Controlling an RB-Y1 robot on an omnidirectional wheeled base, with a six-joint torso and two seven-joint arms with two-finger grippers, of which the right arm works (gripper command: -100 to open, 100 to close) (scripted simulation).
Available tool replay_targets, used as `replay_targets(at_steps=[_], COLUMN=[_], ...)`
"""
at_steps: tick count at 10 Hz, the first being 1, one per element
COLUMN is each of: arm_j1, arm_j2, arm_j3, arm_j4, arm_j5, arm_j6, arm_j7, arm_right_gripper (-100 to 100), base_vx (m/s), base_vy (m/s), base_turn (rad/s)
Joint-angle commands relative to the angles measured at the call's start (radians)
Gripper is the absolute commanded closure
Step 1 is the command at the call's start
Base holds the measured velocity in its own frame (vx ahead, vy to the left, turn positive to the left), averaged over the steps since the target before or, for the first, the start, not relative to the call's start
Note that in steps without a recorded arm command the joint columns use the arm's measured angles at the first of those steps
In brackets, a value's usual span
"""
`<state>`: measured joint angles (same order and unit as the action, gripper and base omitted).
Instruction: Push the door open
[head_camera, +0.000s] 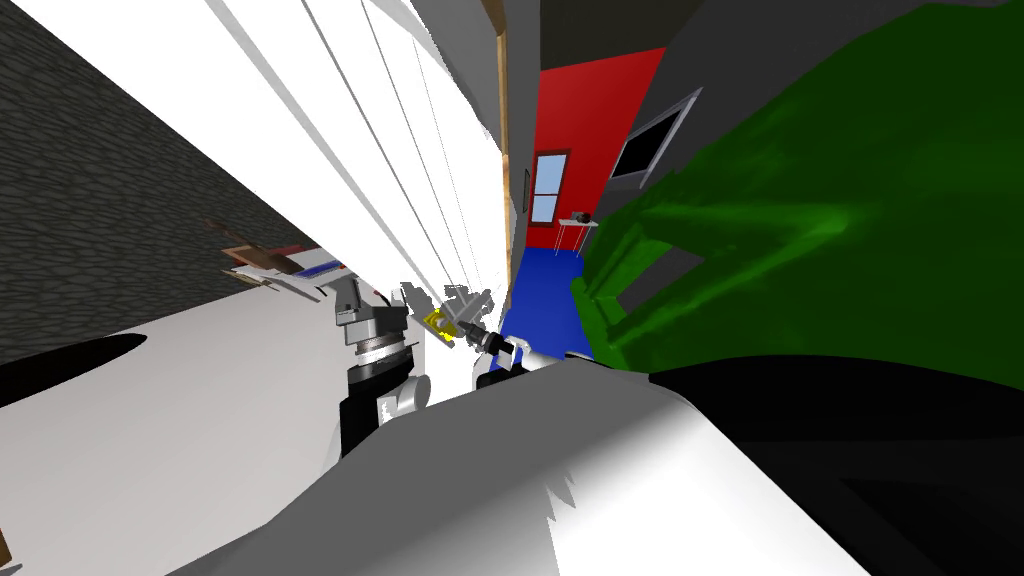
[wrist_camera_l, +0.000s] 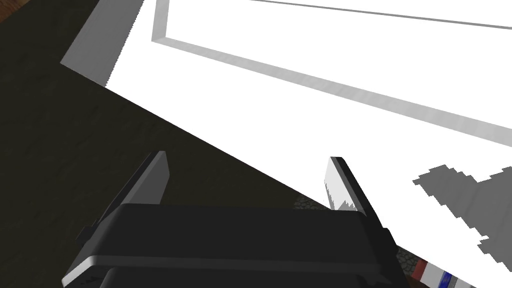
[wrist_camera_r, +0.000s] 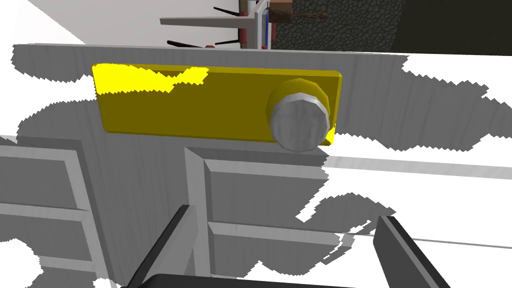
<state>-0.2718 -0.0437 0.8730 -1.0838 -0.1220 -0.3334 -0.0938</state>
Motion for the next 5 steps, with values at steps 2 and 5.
replay_targets(at_steps=[2, 5], arm_j1=[0.004, 0.0], arm_j2=[0.016, 0.003], arm_j3=[-0.011, -0.024], arm_j4=[0.002, 0.013], arm_j5=[0.0, 0.002], arm_j6=[-0.003, -0.005], arm_j7=[0.003, 0.008], arm_right_gripper=[-100, -100], base_vx=[-0.157, 0.094], base_vy=[-0.028, 0.121], base_turn=[-0.063, 0.025])
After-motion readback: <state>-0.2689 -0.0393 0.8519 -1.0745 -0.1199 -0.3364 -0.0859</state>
